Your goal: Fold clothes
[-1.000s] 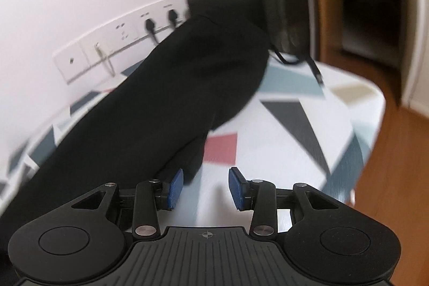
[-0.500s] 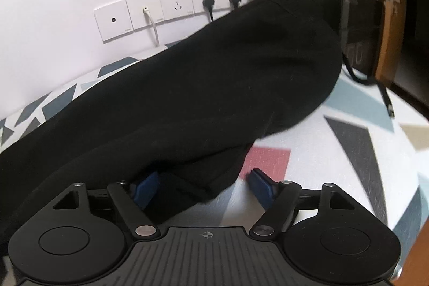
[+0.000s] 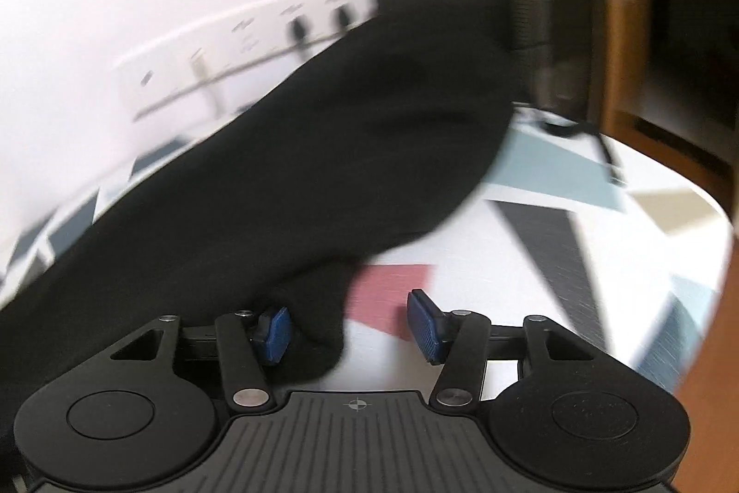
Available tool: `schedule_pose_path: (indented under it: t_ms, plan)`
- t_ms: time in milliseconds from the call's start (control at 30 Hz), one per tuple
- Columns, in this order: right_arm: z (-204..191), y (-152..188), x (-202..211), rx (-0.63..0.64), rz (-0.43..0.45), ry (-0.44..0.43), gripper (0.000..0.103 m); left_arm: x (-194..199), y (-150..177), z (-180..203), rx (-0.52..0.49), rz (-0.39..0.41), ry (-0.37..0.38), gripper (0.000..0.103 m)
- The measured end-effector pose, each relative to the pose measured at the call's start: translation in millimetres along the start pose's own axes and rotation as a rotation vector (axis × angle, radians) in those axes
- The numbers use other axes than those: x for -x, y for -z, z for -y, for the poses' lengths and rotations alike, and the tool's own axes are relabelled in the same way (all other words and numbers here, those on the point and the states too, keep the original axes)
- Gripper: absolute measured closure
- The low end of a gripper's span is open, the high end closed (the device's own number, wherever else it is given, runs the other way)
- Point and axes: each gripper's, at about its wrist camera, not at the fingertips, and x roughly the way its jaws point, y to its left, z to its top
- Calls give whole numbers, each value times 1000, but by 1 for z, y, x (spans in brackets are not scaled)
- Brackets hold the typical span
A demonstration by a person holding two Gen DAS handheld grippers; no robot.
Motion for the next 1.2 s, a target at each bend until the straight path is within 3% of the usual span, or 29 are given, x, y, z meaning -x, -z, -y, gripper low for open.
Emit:
schedule_pose_path:
  t_ms: [100,233,300,433,633,767,833,967,1067,1200]
  plan:
    - [7,10,13,-40,21,-13,68,-1,0,0,-7,3,6,0]
    - [3,13,19,5,52,-26,72,-1,-1,-2,-24,5,19,0]
    - [5,12,24,-20,58,-64,93,-2,-2,-2,-28,4,23,0]
    - [14,9,35,-126,69,-92,95,-2,-2,-3,-29,6,29,0]
    - [40,21,19,-351,-68,-87,95,-2,0,-3,-26,19,31,0]
    - [35,21,30,-319,-94,-70,100,-1,1,-3,-23,28,30,0]
    - [36,19,40,-309,-81,-62,98,-1,2,-3,-19,36,29,0]
    - [50,14,44,-389,-55,-91,72,0,3,-3,-14,46,25,0]
    - [52,5,27,-407,-68,-110,66,0,3,-3,-14,49,25,0]
    - [41,4,3,-404,-126,-139,68,1,4,-2,-12,55,24,0]
